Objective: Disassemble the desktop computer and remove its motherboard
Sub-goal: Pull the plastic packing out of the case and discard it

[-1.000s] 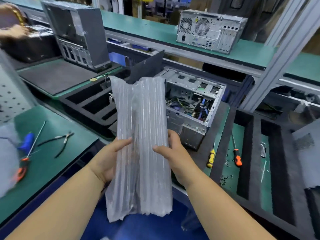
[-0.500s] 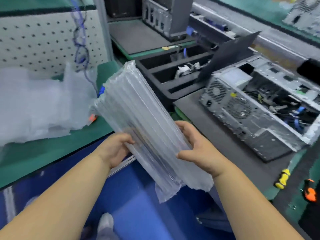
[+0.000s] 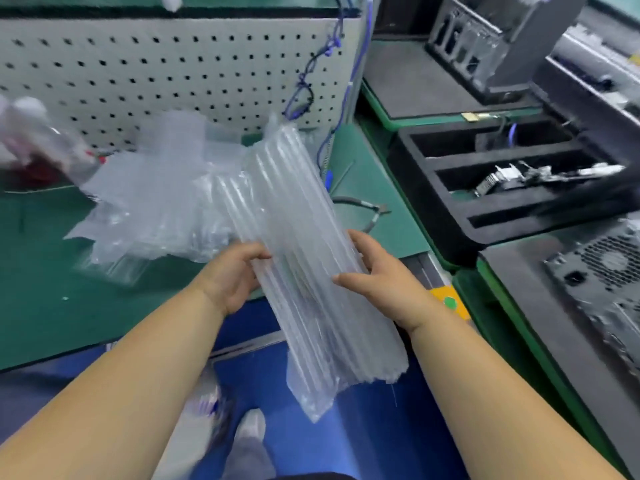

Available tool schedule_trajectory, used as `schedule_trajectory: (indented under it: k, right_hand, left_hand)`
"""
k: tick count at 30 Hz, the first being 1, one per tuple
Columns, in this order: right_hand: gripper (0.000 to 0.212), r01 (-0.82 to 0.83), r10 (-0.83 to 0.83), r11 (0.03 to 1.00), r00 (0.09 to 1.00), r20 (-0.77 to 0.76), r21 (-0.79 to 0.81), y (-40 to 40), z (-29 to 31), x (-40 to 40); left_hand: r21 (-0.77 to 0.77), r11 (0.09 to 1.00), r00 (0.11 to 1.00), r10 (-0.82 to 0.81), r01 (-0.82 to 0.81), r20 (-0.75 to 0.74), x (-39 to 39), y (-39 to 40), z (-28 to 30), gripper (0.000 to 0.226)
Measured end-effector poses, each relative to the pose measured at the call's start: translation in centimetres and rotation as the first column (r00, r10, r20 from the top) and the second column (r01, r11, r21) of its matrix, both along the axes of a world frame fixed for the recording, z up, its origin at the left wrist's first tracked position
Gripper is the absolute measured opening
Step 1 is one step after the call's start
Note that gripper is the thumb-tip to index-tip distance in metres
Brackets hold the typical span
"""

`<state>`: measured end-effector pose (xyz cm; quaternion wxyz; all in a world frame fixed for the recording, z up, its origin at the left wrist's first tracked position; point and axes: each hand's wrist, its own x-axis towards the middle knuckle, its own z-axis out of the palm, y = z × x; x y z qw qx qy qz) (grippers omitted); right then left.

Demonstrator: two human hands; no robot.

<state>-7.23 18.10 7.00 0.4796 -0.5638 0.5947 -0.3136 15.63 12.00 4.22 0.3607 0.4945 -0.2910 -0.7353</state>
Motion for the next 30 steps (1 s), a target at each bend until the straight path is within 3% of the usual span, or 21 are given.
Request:
schedule_trajectory:
  k: [2, 5, 7, 10, 15, 17, 20, 22, 25, 30]
  right_hand:
    - [0.072, 0.045, -0.047, 0.999, 0.997, 0.066, 0.032, -2.7, -0.5, 1.8]
    - [0.069, 0.096, -0.103, 0.994, 0.982, 0.158, 0.049, -6.8, -0.9, 4.4]
    - [0.063, 0.126, -0.136, 0.99, 0.969, 0.204, 0.059, -9.6, -1.0, 6.2]
    - [0.063, 0.191, -0.205, 0.978, 0.95, 0.235, 0.084, -13.9, -1.7, 8.7]
    - [0.053, 0.285, -0.296, 0.954, 0.945, 0.138, 0.089, -19.4, -3.2, 11.8]
    - [0.046, 0.301, -0.31, 0.949, 0.946, 0.094, 0.094, -21.0, -4.0, 12.7]
    - [0.049, 0.245, -0.264, 0.957, 0.958, 0.116, 0.155, -22.4, -5.1, 13.9]
    - [0.06, 0.122, -0.134, 0.977, 0.989, 0.058, 0.177, -22.6, -5.7, 14.3]
    - [0.069, -0.01, 0.021, 0.984, 0.998, -0.063, 0.178, -22.8, -6.3, 14.2]
    - [0.074, 0.022, -0.003, 0.972, 0.996, -0.084, 0.234, -22.4, -5.7, 13.3]
  left_hand:
    - [-0.072, 0.996, 0.998, 0.05, -0.047, 0.034, 1.5, -2.2, 0.2, 0.03]
    - [-0.175, 0.98, 0.99, 0.109, -0.092, 0.087, 3.5, -5.8, 1.2, 0.07]
    - [-0.235, 0.97, 0.979, 0.108, -0.065, 0.175, 4.5, -8.1, 1.7, 0.081]
    - [-0.307, 0.952, 0.934, 0.098, 0.014, 0.343, 5.6, -11.2, 2.0, 0.086]
    - [-0.386, 0.91, 0.829, 0.095, 0.153, 0.552, 7.1, -15.6, 0.8, 0.082]
    - [-0.395, 0.877, 0.68, 0.115, 0.273, 0.724, 7.7, -16.8, 0.5, 0.083]
    - [-0.258, 0.817, 0.241, 0.151, 0.516, 0.959, 8.7, -18.5, 0.3, 0.083]
    - [-0.111, 0.77, -0.001, 0.143, 0.628, 0.99, 9.2, -19.6, -0.1, 0.078]
    - [0.044, 0.677, -0.139, 0.087, 0.734, 0.987, 9.2, -20.7, -0.7, 0.069]
    - [0.223, 0.63, -0.294, 0.008, 0.744, 0.956, 8.5, -21.4, -1.1, 0.061]
